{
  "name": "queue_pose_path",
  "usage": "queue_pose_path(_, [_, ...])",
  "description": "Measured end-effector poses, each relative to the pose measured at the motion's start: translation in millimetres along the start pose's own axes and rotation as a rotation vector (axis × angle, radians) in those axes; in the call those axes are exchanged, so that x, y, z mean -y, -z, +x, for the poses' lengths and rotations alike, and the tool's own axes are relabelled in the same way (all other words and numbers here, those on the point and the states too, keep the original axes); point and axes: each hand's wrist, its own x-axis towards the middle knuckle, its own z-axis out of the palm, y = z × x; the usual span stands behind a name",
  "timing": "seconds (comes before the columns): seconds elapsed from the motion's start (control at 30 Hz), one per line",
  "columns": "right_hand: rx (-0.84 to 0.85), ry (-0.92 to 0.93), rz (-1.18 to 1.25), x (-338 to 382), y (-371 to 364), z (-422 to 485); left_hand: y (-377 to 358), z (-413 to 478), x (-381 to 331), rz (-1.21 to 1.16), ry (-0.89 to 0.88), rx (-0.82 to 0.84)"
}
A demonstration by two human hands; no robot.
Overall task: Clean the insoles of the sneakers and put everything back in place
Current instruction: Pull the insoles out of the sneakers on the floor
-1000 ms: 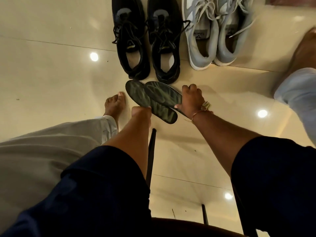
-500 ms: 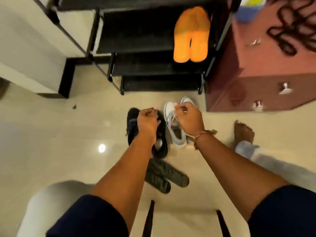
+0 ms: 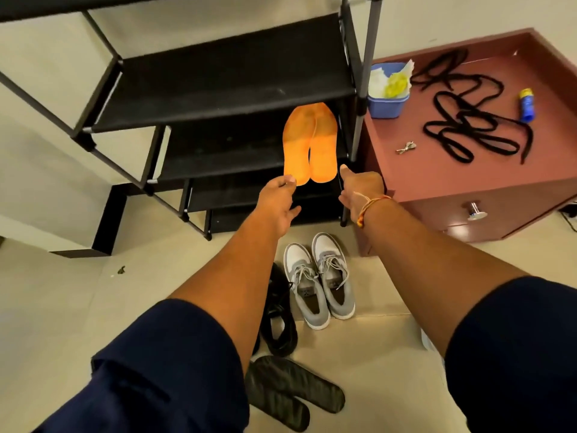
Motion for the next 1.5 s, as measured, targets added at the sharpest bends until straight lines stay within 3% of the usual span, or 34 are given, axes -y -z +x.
queue_pose_path(0.27, [0.167, -0.126, 0.223, -6, -21, 23, -14, 45, 9, -0.174, 0.009, -0.14])
queue_pose_path(0.43, [0.147, -0.113, 0.22, -15, -20, 12, -10, 33, 12, -0.22, 0.008, -0.254])
queue_pose_path(0.63, [0.097, -0.122, 0.23, -39, 1, -48, 18, -31, 34, -0.423, 0.032, -0.207])
queue_pose_path(1.13, [0.119, -0.055, 0.209, -89, 84, -266, 95, -224, 115, -0.443, 0.182, -0.101])
queue_pose_path(1.23, [0.132, -0.058, 0.134, -106, 92, -269, 101, -227, 132, -0.458, 0.23, -0.125])
queue_pose_path(1.5, [-0.027, -0.172, 0.115, -163, 91, -203, 98, -158, 175, -0.371, 0.362, -0.215])
